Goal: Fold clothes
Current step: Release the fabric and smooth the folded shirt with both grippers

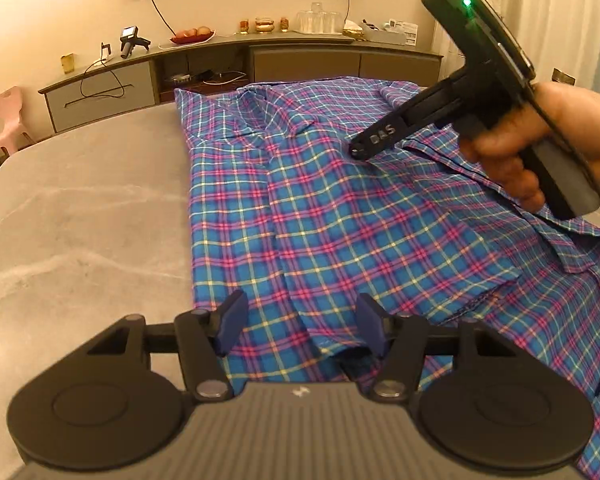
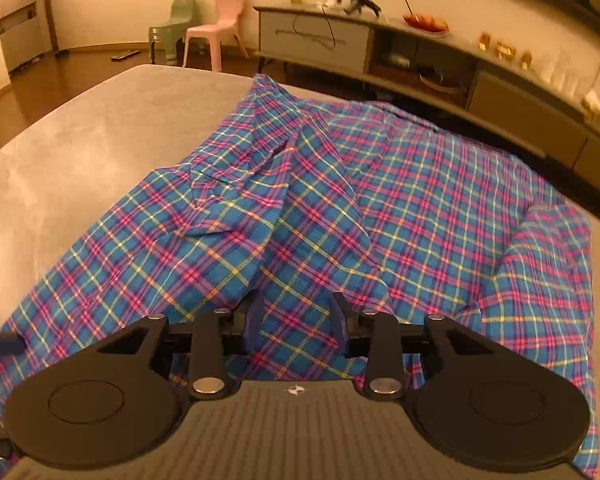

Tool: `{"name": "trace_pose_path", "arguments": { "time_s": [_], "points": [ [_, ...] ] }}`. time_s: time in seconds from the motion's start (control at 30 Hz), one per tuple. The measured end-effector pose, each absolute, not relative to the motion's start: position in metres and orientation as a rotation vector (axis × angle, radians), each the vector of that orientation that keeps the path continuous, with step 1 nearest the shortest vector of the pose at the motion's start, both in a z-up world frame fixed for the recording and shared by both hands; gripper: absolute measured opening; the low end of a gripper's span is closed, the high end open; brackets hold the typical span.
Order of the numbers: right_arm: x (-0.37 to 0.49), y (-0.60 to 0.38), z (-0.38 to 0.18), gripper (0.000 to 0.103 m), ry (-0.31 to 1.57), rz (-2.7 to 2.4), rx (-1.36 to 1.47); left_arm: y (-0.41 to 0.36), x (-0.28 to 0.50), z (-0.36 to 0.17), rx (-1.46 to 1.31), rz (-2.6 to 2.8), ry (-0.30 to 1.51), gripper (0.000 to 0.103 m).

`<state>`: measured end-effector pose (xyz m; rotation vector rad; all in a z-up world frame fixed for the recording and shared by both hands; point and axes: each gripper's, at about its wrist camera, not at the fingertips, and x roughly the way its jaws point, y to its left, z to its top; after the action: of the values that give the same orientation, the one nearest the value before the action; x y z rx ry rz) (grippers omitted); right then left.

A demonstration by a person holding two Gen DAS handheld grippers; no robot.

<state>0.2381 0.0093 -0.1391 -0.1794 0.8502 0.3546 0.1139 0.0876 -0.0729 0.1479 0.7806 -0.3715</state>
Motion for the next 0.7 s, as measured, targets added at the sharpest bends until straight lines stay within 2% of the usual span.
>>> {"name": "trace_pose_path", "arguments": {
  "time_s": [0.17,0.37,0.4,0.6,0.7],
  "points": [
    [0.196,-0.040,-0.110,0.039,0.802,0.300,-0.023,0.097,0.100,-0.063,0.176,-0.372,0.775,0.059],
    [0.109,-0.125,-0.132,0.040,0.870,0.089,-0.045,0.100,0.085,-0.071,0.172,-0.380,0.815,0.061],
    [0.097,-0.133,-0.134,0.042,0.866,0.088,-0.040,0.101,0.082,-0.070,0.166,-0.372,0.820,0.060],
    [0.018,-0.161,-0.130,0.043,0.826,0.095,0.030,0.114,0.019,-0.067,0.090,-0.325,0.831,0.060],
    [-0.018,-0.164,-0.141,0.053,0.851,0.103,-0.004,0.115,-0.021,-0.067,0.094,-0.291,0.822,0.061]
  ]
}}
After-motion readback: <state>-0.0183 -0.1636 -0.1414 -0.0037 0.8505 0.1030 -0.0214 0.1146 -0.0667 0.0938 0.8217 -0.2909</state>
